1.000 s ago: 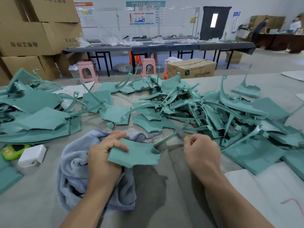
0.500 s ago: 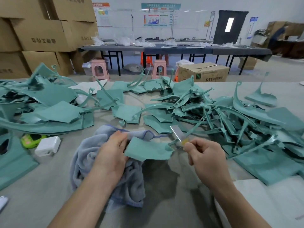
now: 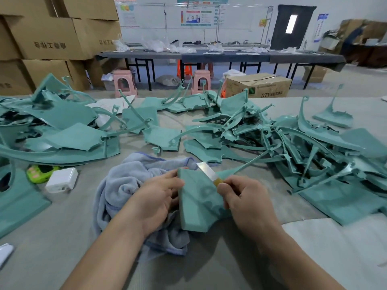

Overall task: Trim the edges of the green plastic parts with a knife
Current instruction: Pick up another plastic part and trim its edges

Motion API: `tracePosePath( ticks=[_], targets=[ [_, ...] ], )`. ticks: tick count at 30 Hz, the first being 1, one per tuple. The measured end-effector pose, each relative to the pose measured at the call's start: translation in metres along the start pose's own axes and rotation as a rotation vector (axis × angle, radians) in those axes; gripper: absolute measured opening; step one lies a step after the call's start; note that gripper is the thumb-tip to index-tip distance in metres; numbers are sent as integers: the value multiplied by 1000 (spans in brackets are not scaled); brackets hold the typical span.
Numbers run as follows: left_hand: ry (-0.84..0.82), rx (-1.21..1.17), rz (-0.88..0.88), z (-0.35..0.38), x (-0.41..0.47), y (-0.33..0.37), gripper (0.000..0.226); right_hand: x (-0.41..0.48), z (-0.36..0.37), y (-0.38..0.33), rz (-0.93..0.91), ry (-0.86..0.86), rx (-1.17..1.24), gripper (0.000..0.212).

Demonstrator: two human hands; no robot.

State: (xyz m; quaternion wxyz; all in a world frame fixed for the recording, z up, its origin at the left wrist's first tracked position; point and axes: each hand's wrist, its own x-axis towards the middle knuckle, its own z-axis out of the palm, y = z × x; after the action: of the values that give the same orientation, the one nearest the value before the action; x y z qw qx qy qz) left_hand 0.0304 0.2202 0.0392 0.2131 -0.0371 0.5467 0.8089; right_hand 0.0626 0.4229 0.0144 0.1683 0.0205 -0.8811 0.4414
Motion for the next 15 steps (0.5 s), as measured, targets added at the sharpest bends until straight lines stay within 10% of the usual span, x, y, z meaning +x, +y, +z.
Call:
tracePosePath(
  ticks=[5,10,15],
  targets=[
    [8,261,2,3,-8,-3,29,3,-5,-2,76,139,132,33],
    [298,-1,188,8,-4,1,26,7,-30,7,201,445,249,35],
    [552,-129,534,-1,-6,13,23,10,-28,14,260,325,94,37]
  ],
)
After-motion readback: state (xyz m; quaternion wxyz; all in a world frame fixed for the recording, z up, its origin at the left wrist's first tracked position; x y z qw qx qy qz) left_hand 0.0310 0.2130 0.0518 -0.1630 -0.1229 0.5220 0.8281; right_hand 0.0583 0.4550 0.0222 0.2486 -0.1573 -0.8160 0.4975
